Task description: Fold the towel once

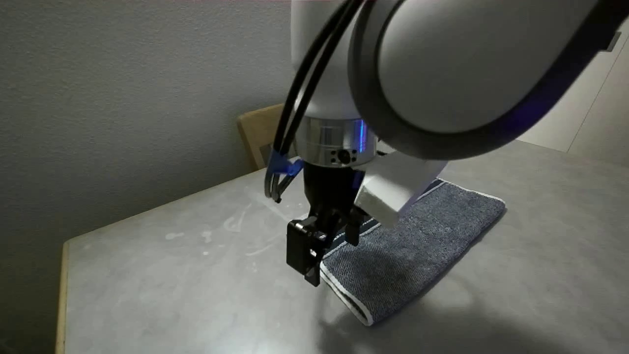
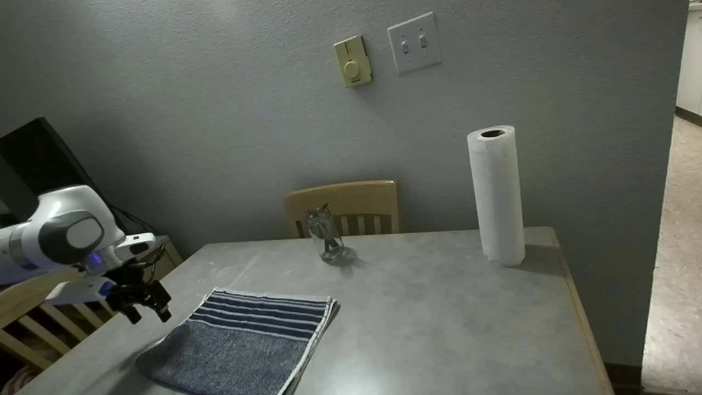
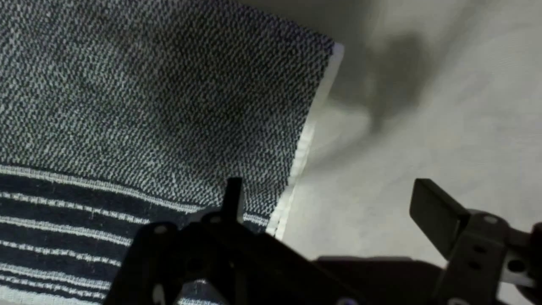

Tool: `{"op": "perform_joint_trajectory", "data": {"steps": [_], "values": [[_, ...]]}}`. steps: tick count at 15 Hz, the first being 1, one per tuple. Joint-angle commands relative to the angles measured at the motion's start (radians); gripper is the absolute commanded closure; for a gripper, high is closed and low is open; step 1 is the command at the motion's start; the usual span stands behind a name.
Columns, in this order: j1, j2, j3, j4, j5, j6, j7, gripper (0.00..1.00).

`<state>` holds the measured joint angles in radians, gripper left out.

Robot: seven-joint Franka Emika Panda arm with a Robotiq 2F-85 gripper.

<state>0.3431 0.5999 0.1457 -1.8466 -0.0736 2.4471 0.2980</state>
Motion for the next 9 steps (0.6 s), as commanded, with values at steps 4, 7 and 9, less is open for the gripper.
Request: {"op": "perform_joint_trajectory", "data": {"steps": [4,7,9], "values": [[0.078,0.14,-0.065,0.188,-0.088,-0.186,0.012,0.0],[0.105,0.163,-0.087,0.25,-0.128,-0.309,0.034,0.0],[0.115,0.177,-0.092,0.291,-0.152,-0.377,0.041,0.0]]}}
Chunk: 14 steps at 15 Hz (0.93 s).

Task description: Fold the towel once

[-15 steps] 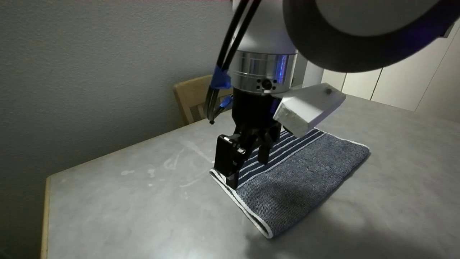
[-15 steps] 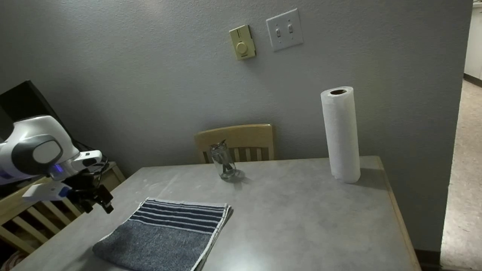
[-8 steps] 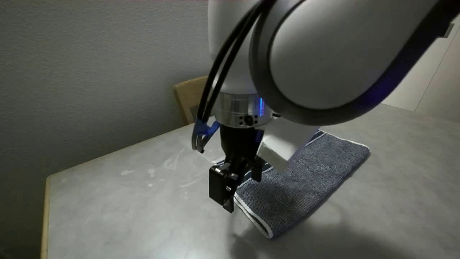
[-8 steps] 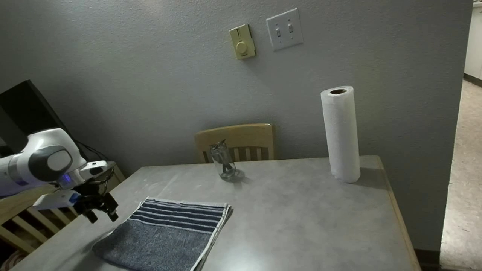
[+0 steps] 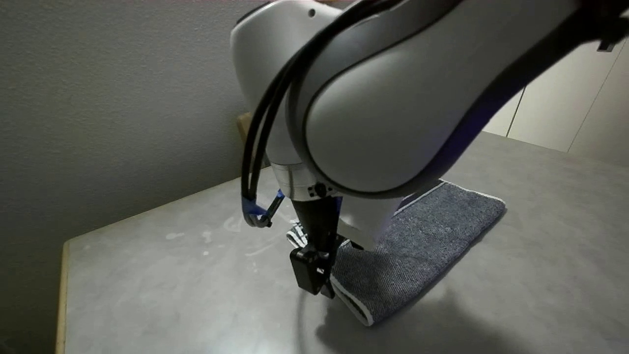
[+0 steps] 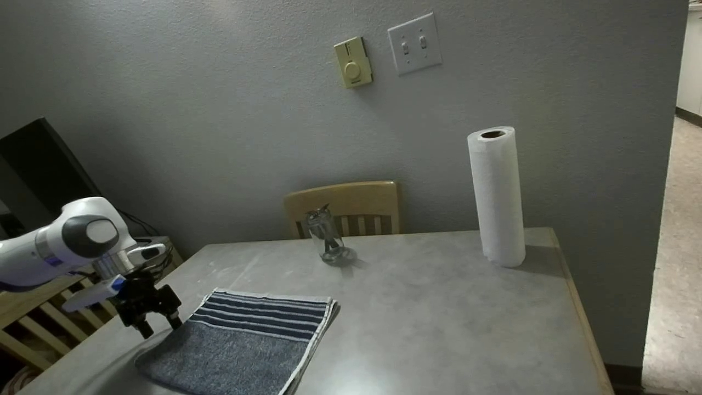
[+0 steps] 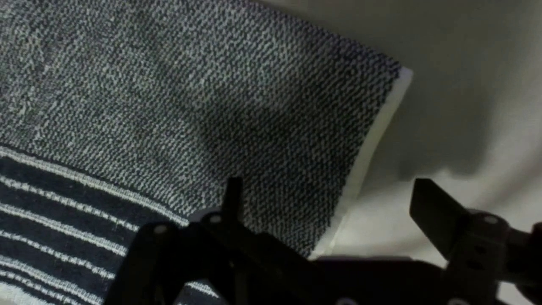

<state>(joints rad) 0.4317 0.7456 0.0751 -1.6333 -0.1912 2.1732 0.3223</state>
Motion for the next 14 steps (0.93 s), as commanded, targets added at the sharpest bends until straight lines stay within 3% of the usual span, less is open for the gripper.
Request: {"op": "perform_joint_trajectory", "data": {"steps": [1,5,10,14], "values": [[0.031,0.038,-0.023,0.094,-0.047,-0.128,0.019,0.0],[0.046,0.064,-0.033,0.142,-0.098,-0.146,0.034,0.0],[0.062,0.094,-0.062,0.147,-0.149,-0.078,0.118,0.0],[0.071,0.113,-0.075,0.158,-0.141,-0.063,0.19,0.0]]}}
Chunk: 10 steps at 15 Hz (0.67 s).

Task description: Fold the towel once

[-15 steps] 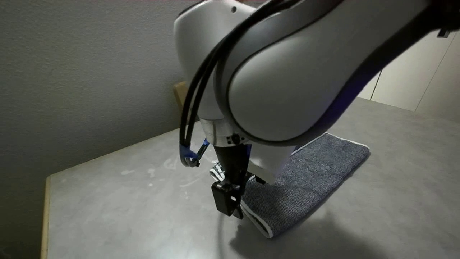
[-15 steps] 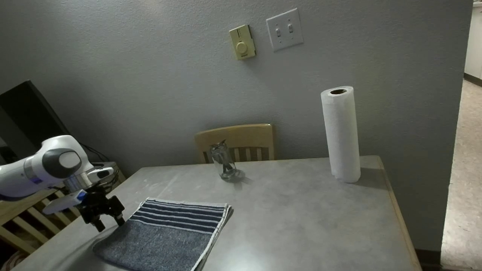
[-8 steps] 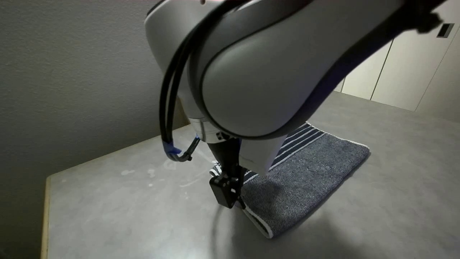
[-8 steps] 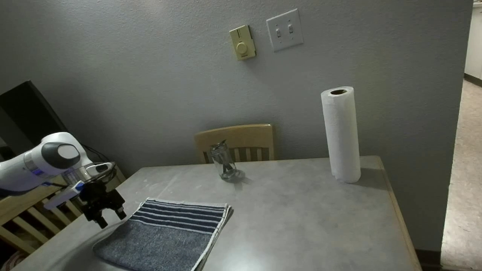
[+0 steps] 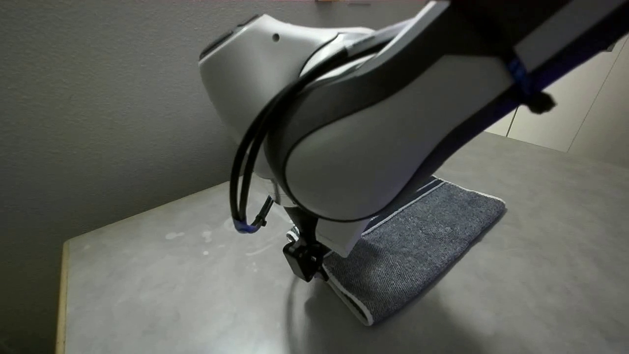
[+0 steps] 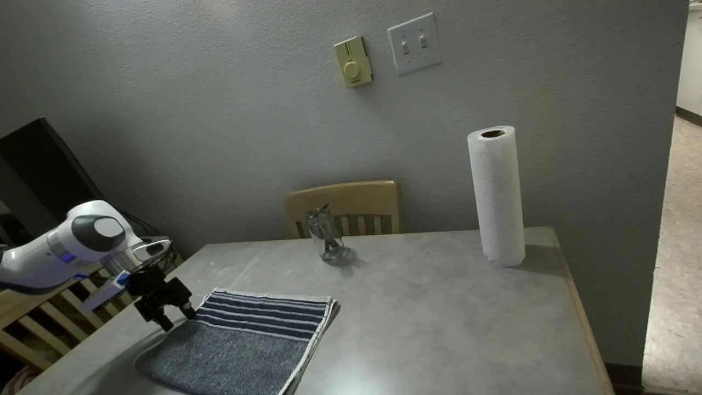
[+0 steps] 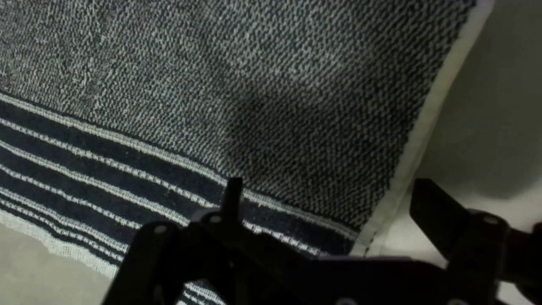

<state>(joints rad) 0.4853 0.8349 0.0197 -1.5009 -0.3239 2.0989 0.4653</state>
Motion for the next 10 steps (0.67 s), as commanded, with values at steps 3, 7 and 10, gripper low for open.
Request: {"op": "perform_joint_trajectory", "data": {"steps": [3,7,10], "values": [[0.025,0.032,-0.027,0.034,-0.007,0.011,0.083,0.0],[0.03,0.036,-0.032,0.04,-0.009,0.001,0.112,0.0],[0.04,0.036,-0.042,0.037,-0.026,0.014,0.138,0.0]]}}
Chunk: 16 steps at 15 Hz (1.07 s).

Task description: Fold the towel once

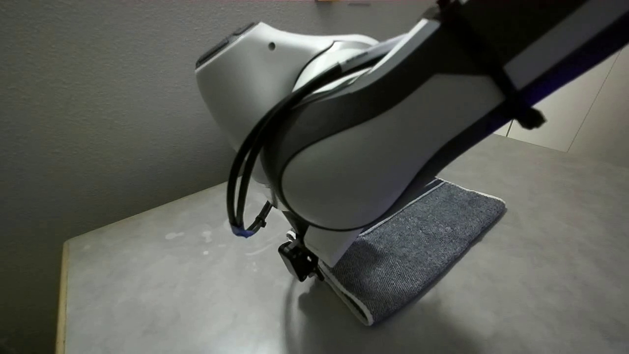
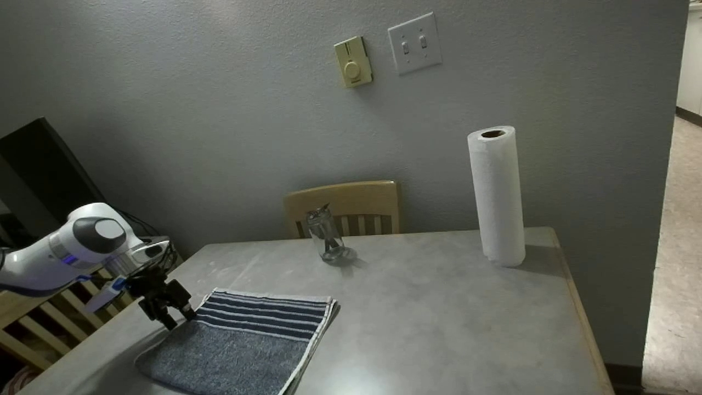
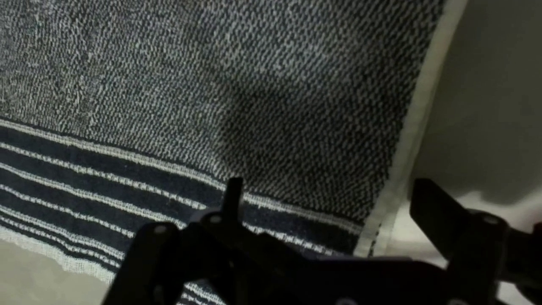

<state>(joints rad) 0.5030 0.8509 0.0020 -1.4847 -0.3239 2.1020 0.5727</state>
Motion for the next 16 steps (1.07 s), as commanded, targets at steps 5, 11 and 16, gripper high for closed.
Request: {"op": "perform_joint_trajectory", "data": {"steps": [5,11,16], "values": [[0.047,0.0,-0.063,-0.032,-0.09,0.174,0.15,0.0],[0.069,-0.011,-0.088,-0.052,-0.096,0.175,0.234,0.0],[0.088,-0.018,-0.104,-0.068,-0.106,0.134,0.279,0.0]]}}
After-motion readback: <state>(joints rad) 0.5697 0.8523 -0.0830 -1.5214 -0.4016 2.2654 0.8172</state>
